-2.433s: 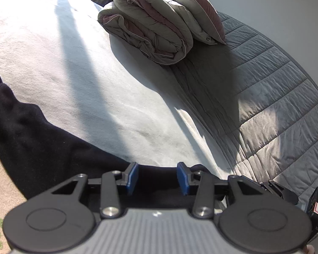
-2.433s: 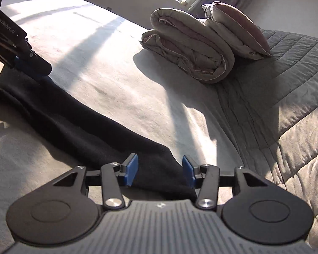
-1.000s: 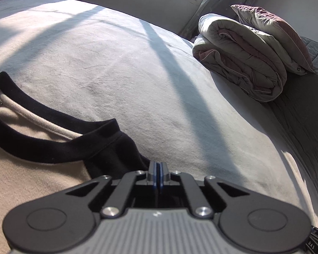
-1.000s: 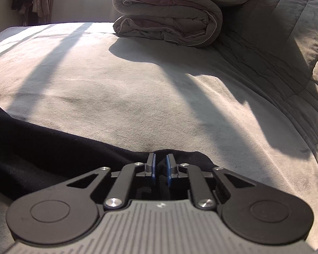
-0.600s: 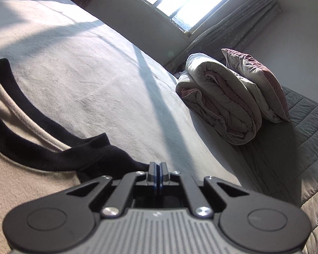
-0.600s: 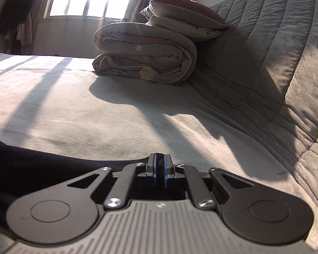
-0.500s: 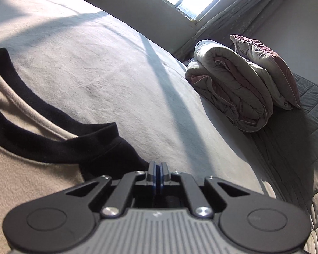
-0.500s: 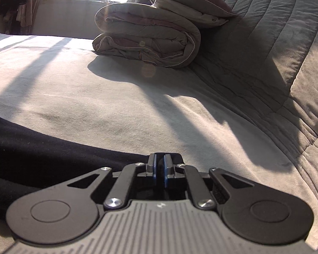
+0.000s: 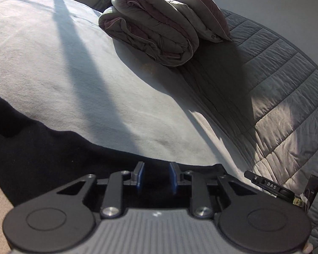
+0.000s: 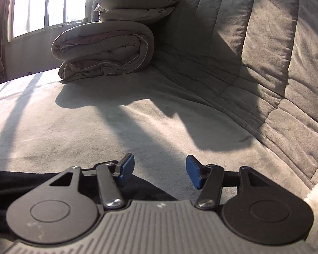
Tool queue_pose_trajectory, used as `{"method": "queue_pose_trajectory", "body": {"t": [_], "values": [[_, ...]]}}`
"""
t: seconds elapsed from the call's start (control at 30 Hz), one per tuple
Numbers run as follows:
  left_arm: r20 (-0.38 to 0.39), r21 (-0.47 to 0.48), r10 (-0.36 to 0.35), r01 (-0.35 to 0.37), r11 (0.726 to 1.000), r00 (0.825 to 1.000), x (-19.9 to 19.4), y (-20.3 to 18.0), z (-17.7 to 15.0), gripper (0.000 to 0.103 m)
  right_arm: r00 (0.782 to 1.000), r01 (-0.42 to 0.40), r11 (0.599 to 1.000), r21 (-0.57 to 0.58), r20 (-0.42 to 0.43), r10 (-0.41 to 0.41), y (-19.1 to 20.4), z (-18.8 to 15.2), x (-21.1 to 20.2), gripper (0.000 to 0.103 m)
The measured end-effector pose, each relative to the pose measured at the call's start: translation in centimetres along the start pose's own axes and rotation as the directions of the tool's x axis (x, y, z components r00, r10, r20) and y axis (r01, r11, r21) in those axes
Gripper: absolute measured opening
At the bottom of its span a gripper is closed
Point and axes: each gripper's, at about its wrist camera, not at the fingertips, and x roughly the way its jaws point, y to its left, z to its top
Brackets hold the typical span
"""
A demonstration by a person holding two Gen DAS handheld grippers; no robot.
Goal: Fold clothes
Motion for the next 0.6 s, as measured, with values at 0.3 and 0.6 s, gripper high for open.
{"method": "queue_pose_trajectory", "body": {"t": [0.3,0.6], "values": [[-0.138,0.035,-0.092,0.098,0.995,0.986,2.4,-0.3,-2.1,0.023,0.986,-0.047,0.995,0.084,-0.154,0.06,-0.9,-0.8,0.8,0.057],[-0.132,0.027,-0.095,0.1,0.995,0.987,2.3,0.3,-2.0,0.019,0.989,0.007,0.971,-0.241,-0.141,-0.042,0.6,-1.1,-2.7,0.066]]}}
